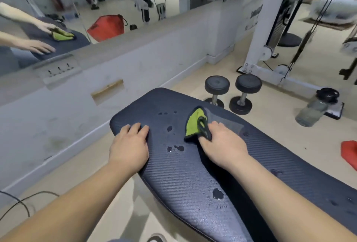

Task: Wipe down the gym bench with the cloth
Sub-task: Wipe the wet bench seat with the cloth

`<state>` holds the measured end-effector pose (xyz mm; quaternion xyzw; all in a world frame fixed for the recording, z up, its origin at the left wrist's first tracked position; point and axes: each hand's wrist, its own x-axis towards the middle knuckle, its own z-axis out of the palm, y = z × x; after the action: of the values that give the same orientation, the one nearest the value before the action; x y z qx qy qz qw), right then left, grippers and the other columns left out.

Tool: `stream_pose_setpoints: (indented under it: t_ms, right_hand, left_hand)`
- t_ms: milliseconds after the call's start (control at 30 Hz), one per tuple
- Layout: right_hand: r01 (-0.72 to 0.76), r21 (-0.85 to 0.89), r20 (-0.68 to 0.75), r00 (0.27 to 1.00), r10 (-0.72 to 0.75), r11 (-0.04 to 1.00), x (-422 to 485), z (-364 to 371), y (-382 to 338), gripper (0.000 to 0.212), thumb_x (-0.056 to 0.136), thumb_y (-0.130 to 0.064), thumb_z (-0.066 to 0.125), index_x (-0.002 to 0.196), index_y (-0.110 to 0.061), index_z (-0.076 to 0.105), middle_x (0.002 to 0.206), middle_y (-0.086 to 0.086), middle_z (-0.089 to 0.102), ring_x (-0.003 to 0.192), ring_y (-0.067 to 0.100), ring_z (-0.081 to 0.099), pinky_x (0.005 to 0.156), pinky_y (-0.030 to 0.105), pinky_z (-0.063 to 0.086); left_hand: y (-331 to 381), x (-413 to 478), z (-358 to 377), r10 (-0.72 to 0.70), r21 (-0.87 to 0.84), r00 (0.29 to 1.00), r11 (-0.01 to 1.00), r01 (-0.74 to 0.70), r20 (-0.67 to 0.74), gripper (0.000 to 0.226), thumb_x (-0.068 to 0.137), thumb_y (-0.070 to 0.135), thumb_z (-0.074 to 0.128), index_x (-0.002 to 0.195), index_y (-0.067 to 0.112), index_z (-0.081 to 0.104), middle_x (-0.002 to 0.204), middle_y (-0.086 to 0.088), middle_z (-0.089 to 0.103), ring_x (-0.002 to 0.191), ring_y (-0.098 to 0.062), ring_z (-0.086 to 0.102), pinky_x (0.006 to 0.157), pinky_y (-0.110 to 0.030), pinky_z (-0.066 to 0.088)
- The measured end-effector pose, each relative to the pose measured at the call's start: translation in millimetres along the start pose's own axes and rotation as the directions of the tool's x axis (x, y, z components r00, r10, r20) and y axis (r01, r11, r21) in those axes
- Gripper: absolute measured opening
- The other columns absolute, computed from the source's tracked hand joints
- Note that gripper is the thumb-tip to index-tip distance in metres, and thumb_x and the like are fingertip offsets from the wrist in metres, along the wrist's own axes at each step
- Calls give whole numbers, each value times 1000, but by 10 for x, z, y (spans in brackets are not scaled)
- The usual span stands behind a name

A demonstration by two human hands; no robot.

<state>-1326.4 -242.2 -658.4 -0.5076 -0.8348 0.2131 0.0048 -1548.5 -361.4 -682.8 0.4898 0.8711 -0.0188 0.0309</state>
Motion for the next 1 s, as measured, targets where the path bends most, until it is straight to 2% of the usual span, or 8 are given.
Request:
stream_pose_setpoints:
  t_ms: [67, 167, 300, 433, 567, 667, 800, 1000]
  right_hand:
    - [68, -167, 25, 998, -65, 984, -23, 129, -4, 59, 99, -52, 40, 147, -18, 42, 159, 9, 36, 148, 30, 32, 118, 45, 32]
    - [49, -168, 73, 997, -38, 985, 98, 143, -1, 70, 103, -50, 35, 164, -21, 18, 174, 4, 8, 160, 24, 7, 129, 45, 12]
    - [31, -182, 63, 998, -20, 983, 617, 54, -23, 69, 102, -48, 36, 164, -22, 18, 174, 5, 8, 160, 24, 9, 128, 46, 13]
    - [20, -189, -7, 1000, -22, 982, 1160, 49, -200, 67, 103, -48, 37, 162, -21, 24, 173, 7, 15, 159, 27, 12, 125, 48, 16]
    - [49, -225, -26, 998, -56, 973, 1217, 153, -438, 67, 102, -49, 38, 160, -18, 30, 171, 7, 19, 157, 28, 16, 125, 48, 17]
    - [243, -186, 40, 970, -239, 952, 745, 275, -642, 64, 101, -44, 47, 158, -18, 35, 171, 3, 21, 156, 24, 17, 124, 41, 14]
    - [418, -134, 181, 902, -392, 899, 174, 391, -740, 70, 101, -46, 48, 163, -28, 23, 173, -8, 8, 160, 12, 4, 128, 33, 1]
    - [368, -151, 175, 923, -342, 917, 950, 298, -769, 69, 102, -52, 43, 164, -33, 17, 174, -7, 7, 160, 12, 5, 130, 37, 5]
  left_hand:
    - [-67, -70, 90, 32, 12, 998, 999, -31, -61, 55, 97, 34, 29, 145, 21, 54, 151, -8, 54, 135, -36, 49, 110, -46, 43]
    - [-110, -76, 185, 5, -95, 994, 995, -15, -109, 55, 102, 32, 28, 149, 14, 50, 157, -9, 48, 143, -34, 44, 119, -46, 34]
    - [-150, -8, 270, -5, -147, 997, 989, -6, -72, 66, 102, 40, 8, 163, 15, 14, 172, -12, 8, 158, -28, 6, 129, -42, 0]
    - [-211, 69, 326, -54, -169, 997, 985, 44, -52, 68, 102, 44, 7, 163, 15, -5, 171, -15, -13, 157, -28, -15, 127, -43, -11]
    - [-215, 121, 321, -62, -140, 997, 989, 55, -44, 68, 102, 44, 11, 163, 16, -1, 171, -18, -4, 158, -31, -6, 128, -44, -3]
    - [-216, 108, 295, -59, -137, 996, 989, 50, -64, 70, 100, 45, 10, 164, 16, 6, 171, -18, 4, 158, -31, 1, 129, -43, 2]
    - [-245, 35, 330, -82, -266, 987, 963, 43, -136, 72, 95, 43, 15, 162, 18, 21, 172, -9, 13, 159, -23, 7, 129, -37, 3]
    - [-265, 26, 409, -97, -359, 975, 933, 19, -201, 66, 98, 38, 17, 160, 17, 30, 170, -6, 19, 158, -20, 11, 129, -35, 5]
